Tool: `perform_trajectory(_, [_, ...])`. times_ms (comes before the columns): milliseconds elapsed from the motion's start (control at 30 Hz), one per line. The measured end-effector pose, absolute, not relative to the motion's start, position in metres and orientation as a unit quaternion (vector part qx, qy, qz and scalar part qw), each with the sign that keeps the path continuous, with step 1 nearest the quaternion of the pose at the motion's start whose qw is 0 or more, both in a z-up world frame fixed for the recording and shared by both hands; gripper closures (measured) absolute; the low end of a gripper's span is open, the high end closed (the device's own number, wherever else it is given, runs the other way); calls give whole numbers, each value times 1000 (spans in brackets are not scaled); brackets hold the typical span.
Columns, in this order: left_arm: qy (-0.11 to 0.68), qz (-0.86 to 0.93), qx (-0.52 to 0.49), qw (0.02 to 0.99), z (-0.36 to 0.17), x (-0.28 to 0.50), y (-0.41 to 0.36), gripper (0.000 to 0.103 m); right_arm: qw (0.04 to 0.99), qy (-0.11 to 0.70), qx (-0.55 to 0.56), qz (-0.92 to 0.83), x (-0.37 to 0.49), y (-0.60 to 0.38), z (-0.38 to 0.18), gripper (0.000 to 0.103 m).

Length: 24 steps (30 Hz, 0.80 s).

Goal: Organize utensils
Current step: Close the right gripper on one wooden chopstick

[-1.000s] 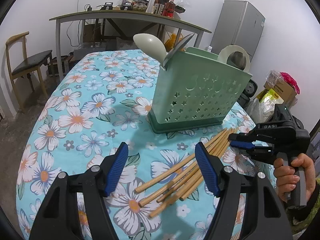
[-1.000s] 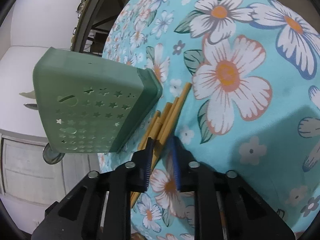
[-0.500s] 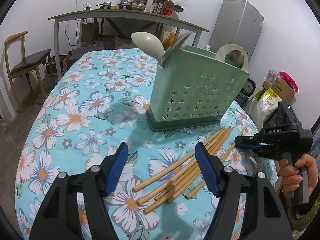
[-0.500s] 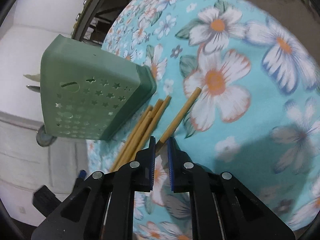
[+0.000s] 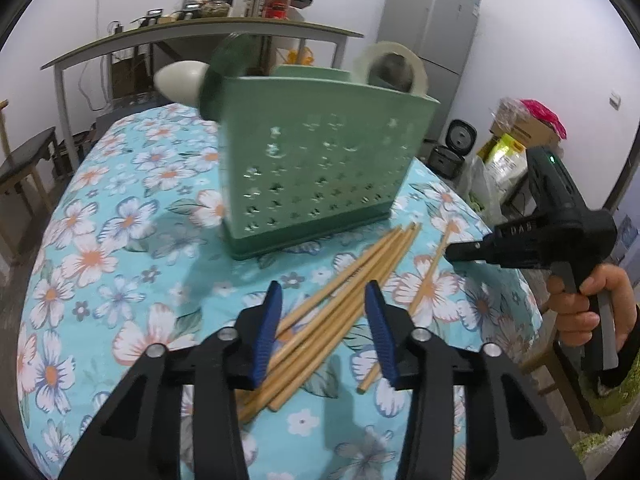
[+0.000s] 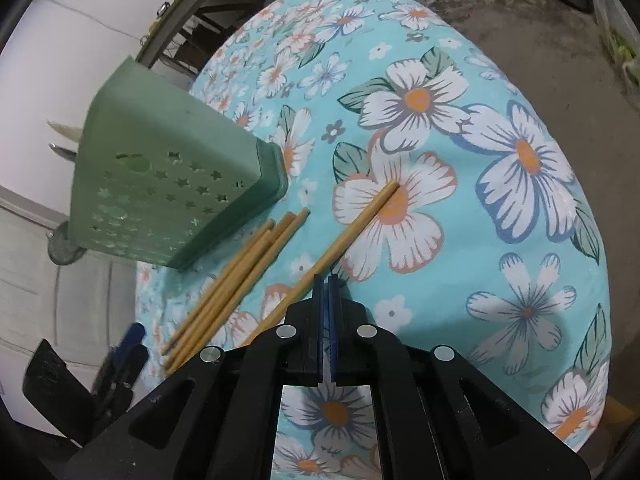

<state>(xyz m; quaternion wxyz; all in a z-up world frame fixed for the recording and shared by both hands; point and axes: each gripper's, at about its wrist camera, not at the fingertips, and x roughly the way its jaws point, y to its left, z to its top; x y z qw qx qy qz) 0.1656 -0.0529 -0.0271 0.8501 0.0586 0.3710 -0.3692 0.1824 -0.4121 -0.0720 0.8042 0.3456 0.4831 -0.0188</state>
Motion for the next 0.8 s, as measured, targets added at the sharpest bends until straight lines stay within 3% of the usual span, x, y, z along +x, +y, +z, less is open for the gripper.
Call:
perform_trajectory(67, [374, -379, 67, 844, -30, 162, -59, 71, 797, 476, 373, -11, 180, -417, -73, 83])
perform_trajectory(200, [384, -391, 70, 833, -35, 156, -66, 80, 792, 467, 393, -9, 187, -418, -73, 73])
perform_trajectory(500, [389, -402, 82, 825, -38, 146, -77, 84, 844, 486, 220, -56, 216, -376, -64, 81])
perform_trajectory(800, [380, -401, 133, 823, -47, 152, -101, 83, 841, 510, 175, -38, 205, -371, -63, 90])
